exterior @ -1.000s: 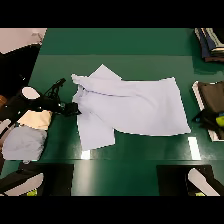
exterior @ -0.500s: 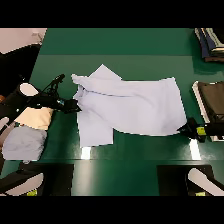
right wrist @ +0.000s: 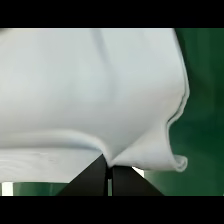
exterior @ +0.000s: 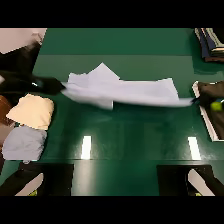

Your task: Fold the shirts.

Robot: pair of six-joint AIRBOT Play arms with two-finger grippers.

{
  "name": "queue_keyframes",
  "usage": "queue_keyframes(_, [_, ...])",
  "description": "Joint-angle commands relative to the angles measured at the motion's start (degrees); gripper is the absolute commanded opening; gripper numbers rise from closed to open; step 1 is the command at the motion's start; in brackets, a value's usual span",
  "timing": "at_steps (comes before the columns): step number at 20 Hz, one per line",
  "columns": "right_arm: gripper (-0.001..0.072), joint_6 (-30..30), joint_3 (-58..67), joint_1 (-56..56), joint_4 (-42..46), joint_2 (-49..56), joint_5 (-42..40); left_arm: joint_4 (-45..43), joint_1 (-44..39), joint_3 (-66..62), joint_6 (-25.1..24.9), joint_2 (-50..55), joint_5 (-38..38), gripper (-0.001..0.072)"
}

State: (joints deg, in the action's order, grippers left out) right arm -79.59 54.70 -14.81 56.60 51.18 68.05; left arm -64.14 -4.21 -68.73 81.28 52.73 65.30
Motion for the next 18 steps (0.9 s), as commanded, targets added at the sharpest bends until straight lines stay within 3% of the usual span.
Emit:
queue_keyframes(1, [0.0017,0.20,16.92,0.70,0.61,-7.63,-0.17,-5.16,0.07,-18.49,1.55,-6.69,3.26,0.0024])
queue_keyframes(6, [0.0016,0.20,39.56,-5.46,0.59,-11.56,4.35,-5.07,0.07,-46.77,4.50,-6.91,4.59,0.0024])
queue_keyframes(9, [0.0016,0.17,49.70,-9.29,1.57,-11.50,6.86,-4.70,0.07,-54.51,5.75,-6.91,1.01,0.0023])
queue_keyframes(15, [0.0015,-1.70,63.58,-10.14,1.86,-3.04,17.00,-3.80,0.07,-47.21,5.75,-5.46,2.49,0.0024])
queue_keyframes(18, [0.0015,-2.67,60.15,-9.35,1.68,3.50,21.33,-3.76,0.07,-38.16,5.73,-1.20,6.51,0.0025])
